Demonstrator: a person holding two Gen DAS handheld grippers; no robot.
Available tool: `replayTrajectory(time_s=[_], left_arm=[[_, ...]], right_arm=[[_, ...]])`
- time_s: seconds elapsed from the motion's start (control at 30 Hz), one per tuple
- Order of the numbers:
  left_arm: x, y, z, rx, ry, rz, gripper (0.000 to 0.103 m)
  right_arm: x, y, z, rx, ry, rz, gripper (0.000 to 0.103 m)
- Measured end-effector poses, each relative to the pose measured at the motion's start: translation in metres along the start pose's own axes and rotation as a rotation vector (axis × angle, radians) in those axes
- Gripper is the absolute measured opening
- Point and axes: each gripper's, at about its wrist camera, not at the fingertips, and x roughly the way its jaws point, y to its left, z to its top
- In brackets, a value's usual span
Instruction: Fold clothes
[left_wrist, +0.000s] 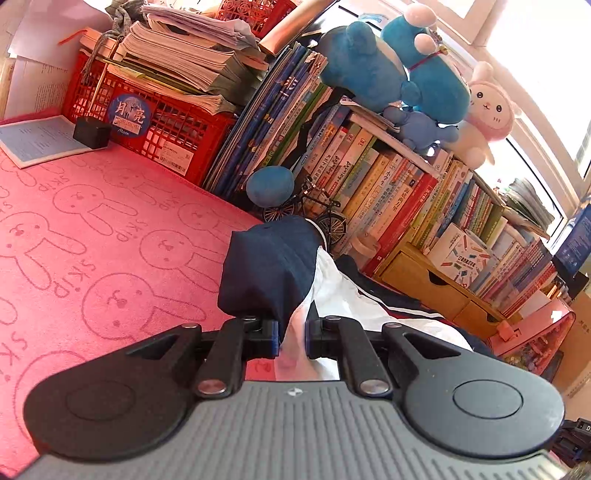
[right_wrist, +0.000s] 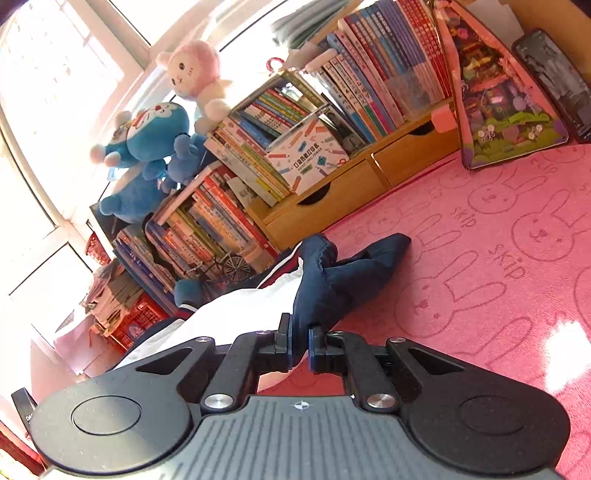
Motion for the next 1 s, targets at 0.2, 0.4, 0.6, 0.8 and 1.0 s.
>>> replayTrajectory(time_s=[0.2, 0.4, 0.6, 0.8, 1.0], left_arm=[[-0.015, 0.001, -0.03, 0.227, 0.106, 0.168, 0.056], [-0.042, -0.003, -0.031, 0.418, 0.02, 0.264, 0.087], [-0.039, 0.003, 0.011, 0.338, -0.039, 0.221, 0.091], [0.051, -0.005, 0.072, 0.325, 0.042, 0.09, 0.098], [0.164, -0.001, 0.083, 0.255, 0.245, 0.036, 0.03]], right_arm=[[-0.035, -0.015, -0.039, -0.108, 0.051, -0.186, 0.009], [-0.028, -0.002, -0.022, -0.264, -0.009, -0.218, 0.032], [0.065, 0.019, 0.024, -0.354, 0.021, -0.181, 0.062], [0.187, 0.031, 0.048, -0.425, 0.15, -0.274, 0.072], [0.219, 0.026, 0.045, -0.367, 0.2, -0.227, 0.011]])
